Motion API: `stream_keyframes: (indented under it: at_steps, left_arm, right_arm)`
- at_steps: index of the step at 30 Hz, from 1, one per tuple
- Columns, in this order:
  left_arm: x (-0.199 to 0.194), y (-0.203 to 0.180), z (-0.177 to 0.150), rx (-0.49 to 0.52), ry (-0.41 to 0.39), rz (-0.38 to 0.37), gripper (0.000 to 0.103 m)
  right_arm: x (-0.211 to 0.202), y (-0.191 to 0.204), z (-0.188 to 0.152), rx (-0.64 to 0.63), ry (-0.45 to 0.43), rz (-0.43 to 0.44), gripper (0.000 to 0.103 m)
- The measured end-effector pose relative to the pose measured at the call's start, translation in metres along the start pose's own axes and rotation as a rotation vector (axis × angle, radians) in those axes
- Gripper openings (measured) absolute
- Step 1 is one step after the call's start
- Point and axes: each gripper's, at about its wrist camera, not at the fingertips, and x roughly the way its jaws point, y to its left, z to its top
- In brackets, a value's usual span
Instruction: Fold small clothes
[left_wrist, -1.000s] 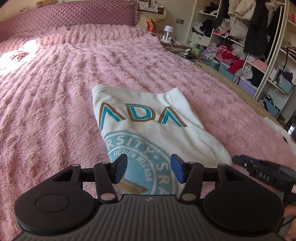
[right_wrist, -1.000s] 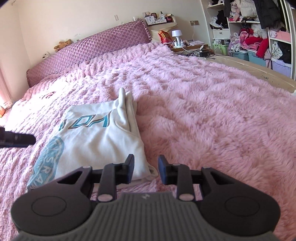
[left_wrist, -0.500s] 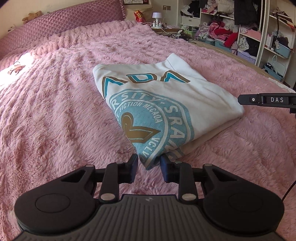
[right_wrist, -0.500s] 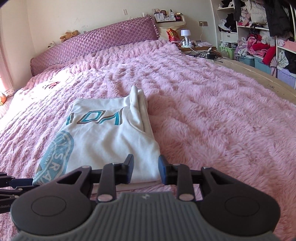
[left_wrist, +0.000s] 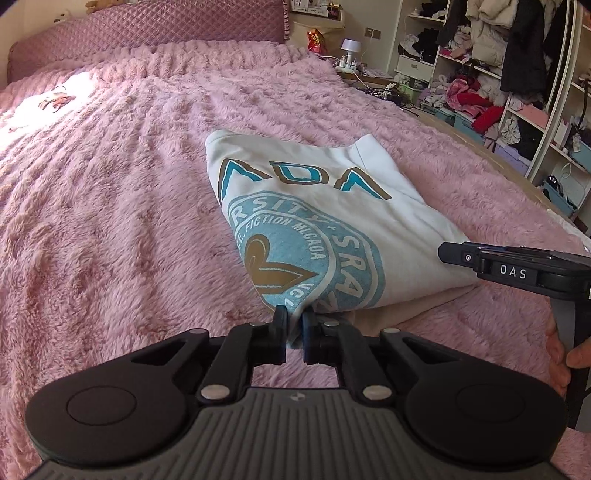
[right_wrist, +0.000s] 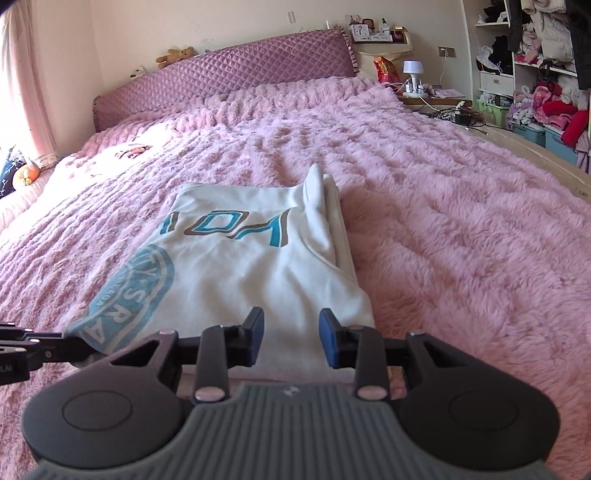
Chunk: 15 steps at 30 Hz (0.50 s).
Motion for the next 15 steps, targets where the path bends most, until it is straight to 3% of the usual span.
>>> stream_keyframes:
  at_steps: [2, 5, 10, 12, 14, 15]
  left_arm:
    - [0.016, -0.002, -0.006, 0.005, 0.078, 0.045, 0.007]
    - [0.038, 0.004, -0.021, -0.037, 0.153, 0.044, 0.006]
    - [0.03, 0.013, -0.02, -0.079, 0.141, 0.019, 0.01]
    - [0.015, 0.014, -0.017, -0.081, 0.122, 0.024, 0.017]
    - [-0.004, 0.016, -0.013, -0.084, 0.089, 0.027, 0.034]
    - [-0.012, 0.016, -0.011, -0.068, 0.065, 0.024, 0.035]
  right_arm:
    - [0.011, -0.007, -0.006, 0.012, 0.062, -0.031, 0.027]
    - [0.019, -0.018, -0.016, 0.042, 0.092, -0.008, 0.026]
    - [0.019, -0.016, -0.016, 0.004, 0.099, -0.009, 0.026]
    - [0.013, -0.018, -0.008, 0.031, 0.089, 0.011, 0.029]
    - [0.005, -0.019, 0.004, 0.036, 0.035, 0.048, 0.032]
    - [0.002, -0.021, 0.011, 0.04, -0.001, 0.067, 0.04]
